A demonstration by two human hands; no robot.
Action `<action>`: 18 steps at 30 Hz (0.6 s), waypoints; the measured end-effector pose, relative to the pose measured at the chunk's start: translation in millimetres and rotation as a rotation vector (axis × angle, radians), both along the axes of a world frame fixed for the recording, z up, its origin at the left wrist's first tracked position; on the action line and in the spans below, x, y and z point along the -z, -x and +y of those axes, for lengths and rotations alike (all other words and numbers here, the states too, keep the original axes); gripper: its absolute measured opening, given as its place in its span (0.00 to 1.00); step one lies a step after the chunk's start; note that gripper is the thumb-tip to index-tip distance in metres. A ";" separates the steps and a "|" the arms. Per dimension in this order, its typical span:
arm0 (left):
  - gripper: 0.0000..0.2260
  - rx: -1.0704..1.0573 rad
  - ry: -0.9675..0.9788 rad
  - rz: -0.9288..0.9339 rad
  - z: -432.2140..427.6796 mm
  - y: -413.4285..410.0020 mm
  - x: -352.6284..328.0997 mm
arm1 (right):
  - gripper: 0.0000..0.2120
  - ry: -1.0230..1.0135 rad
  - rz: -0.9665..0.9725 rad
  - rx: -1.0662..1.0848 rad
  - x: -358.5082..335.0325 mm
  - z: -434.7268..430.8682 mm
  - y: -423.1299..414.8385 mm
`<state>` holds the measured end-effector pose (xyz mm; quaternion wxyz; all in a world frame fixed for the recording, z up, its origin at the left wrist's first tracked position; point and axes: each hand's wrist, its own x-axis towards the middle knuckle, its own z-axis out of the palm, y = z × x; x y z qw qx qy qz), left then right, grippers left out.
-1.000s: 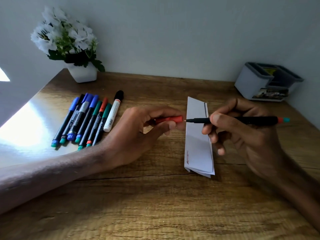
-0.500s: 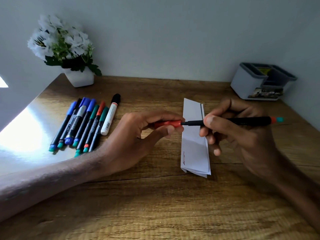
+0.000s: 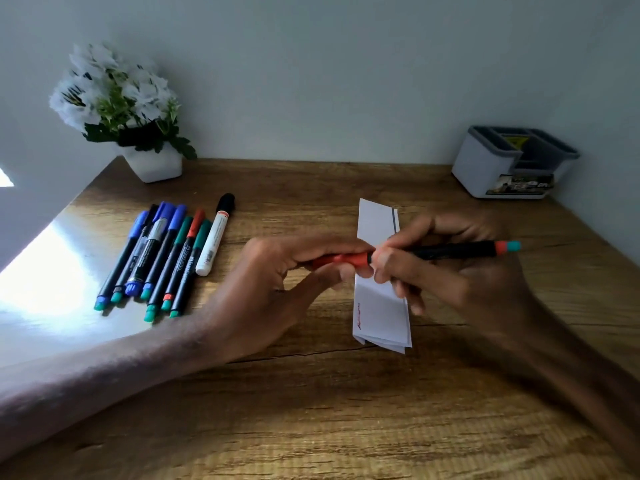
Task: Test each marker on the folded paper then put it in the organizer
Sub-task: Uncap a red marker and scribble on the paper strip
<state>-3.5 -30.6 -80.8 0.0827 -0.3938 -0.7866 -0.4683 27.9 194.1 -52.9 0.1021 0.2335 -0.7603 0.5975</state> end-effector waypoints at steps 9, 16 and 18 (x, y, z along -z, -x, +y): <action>0.16 0.251 -0.129 -0.276 16.6 0.7 -11.4 | 0.06 0.009 -0.024 -0.046 -1.1 13.7 0.1; 0.10 0.102 -0.035 -0.206 45.3 26.2 -5.4 | 0.10 -0.035 -0.084 0.061 -3.0 39.1 12.1; 0.07 -0.056 -0.010 -0.146 47.8 32.8 -1.3 | 0.12 0.027 -0.078 0.160 -5.8 47.4 17.0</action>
